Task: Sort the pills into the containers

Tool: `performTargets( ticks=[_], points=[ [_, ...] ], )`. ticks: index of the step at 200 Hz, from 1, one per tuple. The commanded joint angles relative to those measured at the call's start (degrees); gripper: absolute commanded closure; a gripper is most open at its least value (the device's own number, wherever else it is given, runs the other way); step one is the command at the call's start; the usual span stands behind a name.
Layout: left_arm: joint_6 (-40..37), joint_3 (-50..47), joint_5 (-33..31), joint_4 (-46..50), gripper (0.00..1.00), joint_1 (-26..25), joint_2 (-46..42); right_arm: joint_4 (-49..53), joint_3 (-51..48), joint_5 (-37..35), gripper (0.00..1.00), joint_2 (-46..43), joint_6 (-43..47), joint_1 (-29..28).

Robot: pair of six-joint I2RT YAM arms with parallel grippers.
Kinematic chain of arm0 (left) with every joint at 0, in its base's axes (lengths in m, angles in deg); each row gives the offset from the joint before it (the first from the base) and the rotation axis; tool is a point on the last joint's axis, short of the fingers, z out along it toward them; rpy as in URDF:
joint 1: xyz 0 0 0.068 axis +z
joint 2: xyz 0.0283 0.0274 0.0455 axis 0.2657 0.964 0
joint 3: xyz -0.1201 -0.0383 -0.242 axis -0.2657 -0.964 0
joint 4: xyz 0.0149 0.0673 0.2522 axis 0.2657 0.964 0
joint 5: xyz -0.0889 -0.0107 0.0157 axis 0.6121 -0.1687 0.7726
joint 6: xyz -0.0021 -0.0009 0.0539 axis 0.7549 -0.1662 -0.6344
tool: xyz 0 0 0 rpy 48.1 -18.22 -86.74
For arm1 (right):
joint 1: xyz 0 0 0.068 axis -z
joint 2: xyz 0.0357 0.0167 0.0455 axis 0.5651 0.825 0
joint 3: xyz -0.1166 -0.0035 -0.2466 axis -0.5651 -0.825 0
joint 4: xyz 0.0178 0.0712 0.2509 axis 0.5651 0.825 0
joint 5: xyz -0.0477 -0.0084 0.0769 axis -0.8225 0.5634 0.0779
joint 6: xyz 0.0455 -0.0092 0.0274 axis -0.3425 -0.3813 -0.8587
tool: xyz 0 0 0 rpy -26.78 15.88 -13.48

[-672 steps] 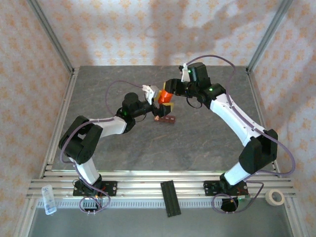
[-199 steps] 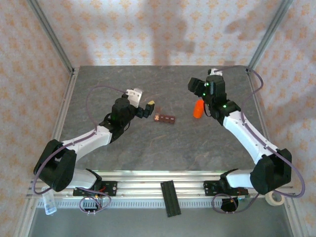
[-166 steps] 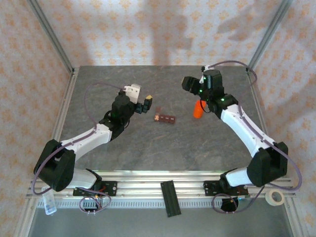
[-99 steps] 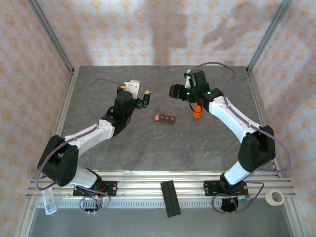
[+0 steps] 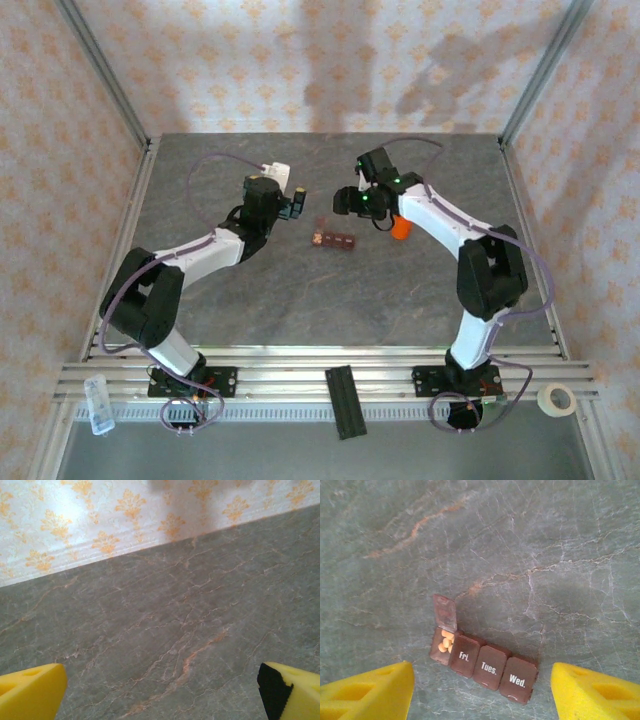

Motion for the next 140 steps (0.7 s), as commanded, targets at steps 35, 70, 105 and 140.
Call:
performTargets(
  ticks=[35,70,105,140],
  points=[
    [1.6,7.5,2.3,4.5,0.06,0.5,5.2,5.5,4.0,-2.2,0.29,3.3,2.1,-0.2],
    [3.0,12.6,5.5,9.7,0.25,0.9,8.7,6.9,3.8,-2.3,0.29,4.0,3.5,-0.2],
    [2.9,18.1,9.0,15.3,0.68,1.1,12.0,8.1,3.7,-0.8,0.29,5.4,4.6,-0.5],
    [3.3,24.5,11.0,22.5,1.0,1.0,15.4,8.6,3.3,-1.3,0.29,6.8,5.4,-1.3]
  ],
)
